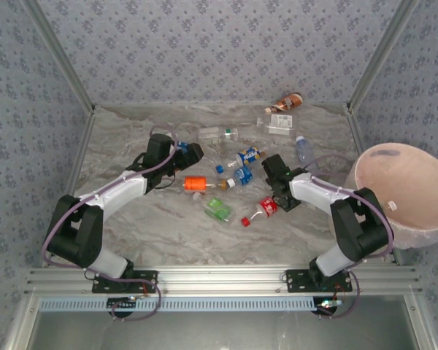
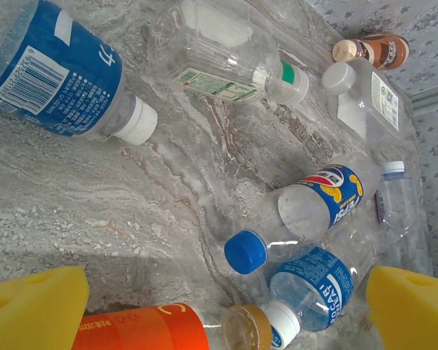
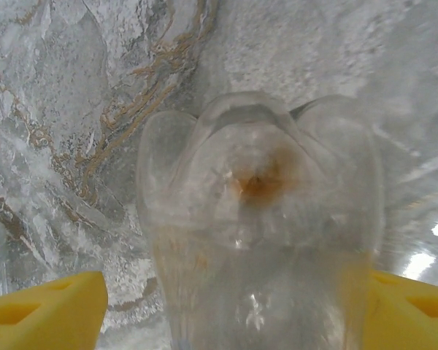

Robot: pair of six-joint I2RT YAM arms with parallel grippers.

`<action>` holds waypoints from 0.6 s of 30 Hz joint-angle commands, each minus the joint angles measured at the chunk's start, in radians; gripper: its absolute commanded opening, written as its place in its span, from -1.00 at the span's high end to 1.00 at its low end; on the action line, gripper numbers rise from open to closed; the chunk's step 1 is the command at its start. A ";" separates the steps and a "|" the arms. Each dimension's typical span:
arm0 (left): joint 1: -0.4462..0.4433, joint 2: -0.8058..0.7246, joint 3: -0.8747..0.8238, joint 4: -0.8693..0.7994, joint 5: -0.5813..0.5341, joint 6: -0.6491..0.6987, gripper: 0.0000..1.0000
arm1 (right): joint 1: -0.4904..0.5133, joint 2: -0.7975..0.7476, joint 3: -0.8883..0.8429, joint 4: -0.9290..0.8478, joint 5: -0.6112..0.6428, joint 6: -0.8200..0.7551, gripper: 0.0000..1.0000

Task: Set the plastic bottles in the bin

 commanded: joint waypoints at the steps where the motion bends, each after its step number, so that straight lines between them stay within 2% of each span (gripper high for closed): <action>1: 0.007 -0.026 0.025 -0.018 -0.015 0.010 -0.96 | -0.005 0.048 -0.025 0.101 0.003 -0.011 -0.68; 5: 0.009 -0.029 0.023 -0.031 -0.018 0.013 -0.96 | -0.007 0.095 0.000 0.089 0.033 -0.050 -0.63; 9: 0.013 -0.034 0.022 -0.033 -0.023 0.015 -0.96 | -0.006 0.089 -0.002 0.094 0.093 -0.109 -0.44; 12: 0.015 -0.035 0.019 -0.032 -0.031 0.016 -0.96 | 0.011 0.044 -0.004 0.118 0.163 -0.175 -0.35; 18: 0.019 -0.017 0.027 -0.029 -0.028 0.010 -0.96 | 0.066 -0.078 -0.036 0.260 0.288 -0.414 -0.12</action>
